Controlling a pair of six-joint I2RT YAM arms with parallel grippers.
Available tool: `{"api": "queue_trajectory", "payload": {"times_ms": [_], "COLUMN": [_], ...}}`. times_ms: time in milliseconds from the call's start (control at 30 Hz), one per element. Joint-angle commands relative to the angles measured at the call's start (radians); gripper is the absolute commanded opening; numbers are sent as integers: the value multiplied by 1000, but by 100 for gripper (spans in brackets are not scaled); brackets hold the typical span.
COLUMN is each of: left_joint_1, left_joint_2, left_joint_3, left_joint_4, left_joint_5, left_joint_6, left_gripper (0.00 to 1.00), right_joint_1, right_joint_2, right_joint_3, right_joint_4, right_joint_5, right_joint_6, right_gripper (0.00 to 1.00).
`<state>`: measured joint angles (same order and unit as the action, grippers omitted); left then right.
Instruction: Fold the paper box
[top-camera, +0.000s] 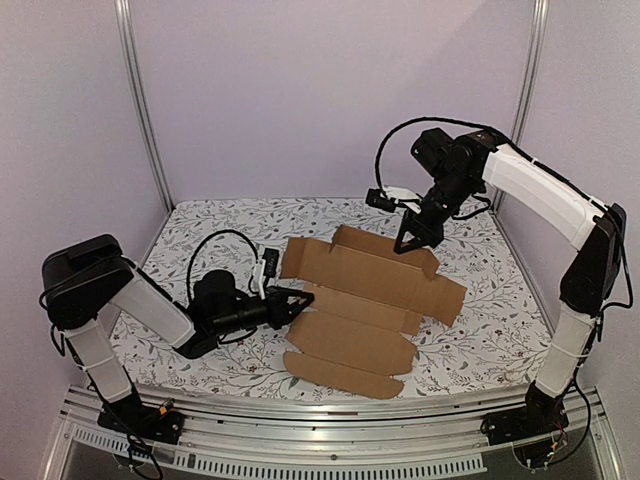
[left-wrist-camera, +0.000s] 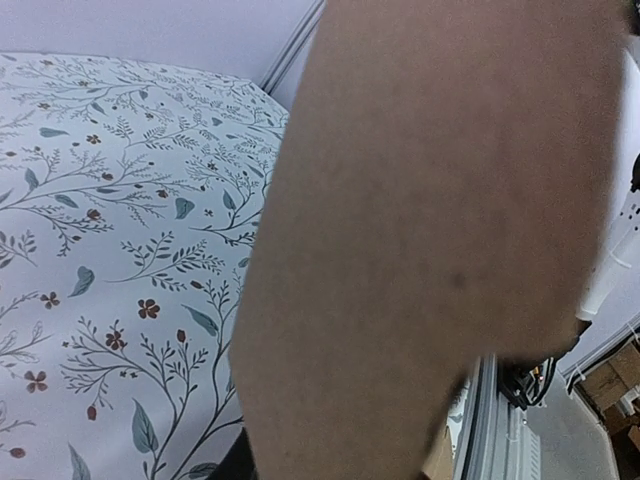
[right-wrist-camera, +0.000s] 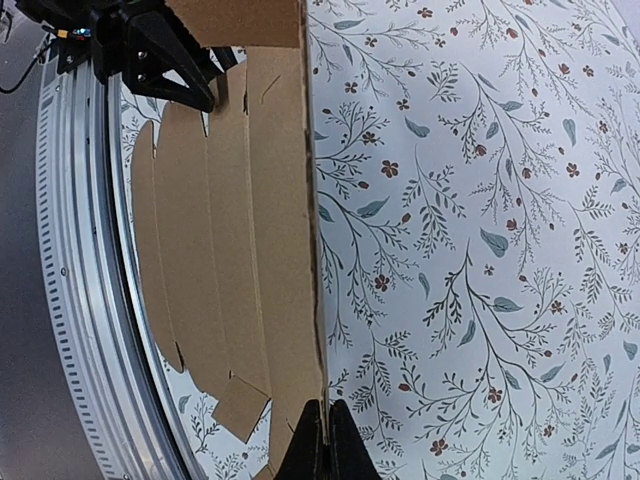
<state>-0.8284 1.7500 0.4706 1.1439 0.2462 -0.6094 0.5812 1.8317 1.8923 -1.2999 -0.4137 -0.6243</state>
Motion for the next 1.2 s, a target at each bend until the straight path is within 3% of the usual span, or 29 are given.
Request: {"api": "queue_trajectory", "payload": {"times_ms": [0,233,367,700,900,1167], "left_joint_1": [-9,-18,-58,-253,-338,-417], "left_joint_2": [22,5,-38,-168,-124,18], "left_joint_3": [-3,-24,-25,157,301,512], "left_joint_4": [88,115,51,-463,-728,-962], "left_joint_5": [18,-31,-129,-520,-757,-911], "left_joint_6": [-13,-27,0,189,218,296], "left_gripper": [20,4,1,7,7,12], "right_joint_1": [-2,-3,-3,-3,-1,-2], "right_joint_2": [-22,-11,-2,30,22,-4], "right_joint_3": [12,11,14,20,21,6], "right_joint_4": [-3,19,34,67,69,80], "right_joint_5": [-22,-20,-35,-36,-33,-22], "right_joint_6": [14,36,73,147,162,174], "right_gripper": [1,0,0,0,0,0]}}
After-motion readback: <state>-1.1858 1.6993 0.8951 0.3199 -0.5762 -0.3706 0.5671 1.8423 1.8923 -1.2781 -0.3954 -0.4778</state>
